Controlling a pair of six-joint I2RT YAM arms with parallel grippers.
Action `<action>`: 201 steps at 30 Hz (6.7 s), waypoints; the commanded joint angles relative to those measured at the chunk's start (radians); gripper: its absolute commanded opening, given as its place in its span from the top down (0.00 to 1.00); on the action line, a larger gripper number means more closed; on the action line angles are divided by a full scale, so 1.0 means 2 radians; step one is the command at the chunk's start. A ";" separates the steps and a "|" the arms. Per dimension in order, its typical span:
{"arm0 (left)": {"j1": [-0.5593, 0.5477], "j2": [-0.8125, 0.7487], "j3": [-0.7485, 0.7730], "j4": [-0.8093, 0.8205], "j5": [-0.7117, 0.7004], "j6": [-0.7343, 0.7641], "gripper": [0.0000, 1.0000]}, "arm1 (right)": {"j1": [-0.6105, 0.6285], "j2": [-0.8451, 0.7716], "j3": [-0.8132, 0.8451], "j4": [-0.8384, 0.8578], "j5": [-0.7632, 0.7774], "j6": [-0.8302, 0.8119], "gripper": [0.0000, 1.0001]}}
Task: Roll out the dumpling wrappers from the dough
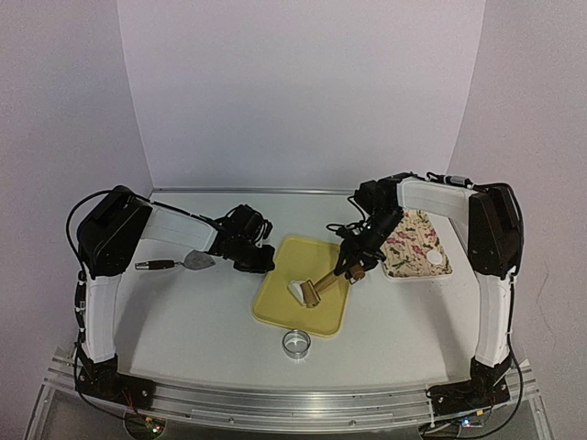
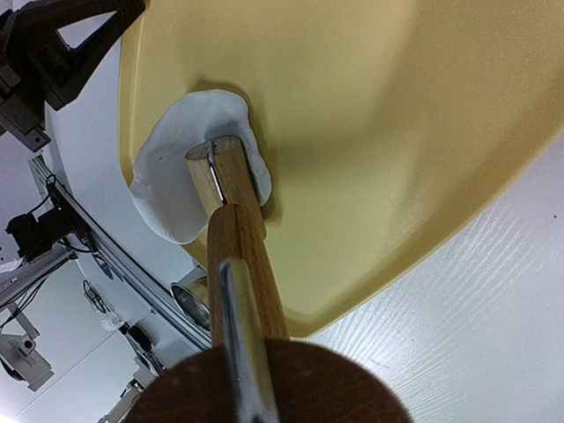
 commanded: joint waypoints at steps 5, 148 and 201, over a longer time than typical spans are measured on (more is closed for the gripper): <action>0.024 0.021 -0.019 -0.112 -0.035 0.005 1.00 | -0.028 0.054 -0.050 -0.093 0.287 0.020 1.00; -0.005 0.013 -0.024 -0.084 -0.009 0.028 1.00 | -0.032 0.122 0.058 -0.125 0.305 0.011 1.00; 0.024 0.000 -0.045 -0.082 -0.017 0.020 1.00 | -0.086 0.075 0.005 -0.115 0.321 -0.003 1.00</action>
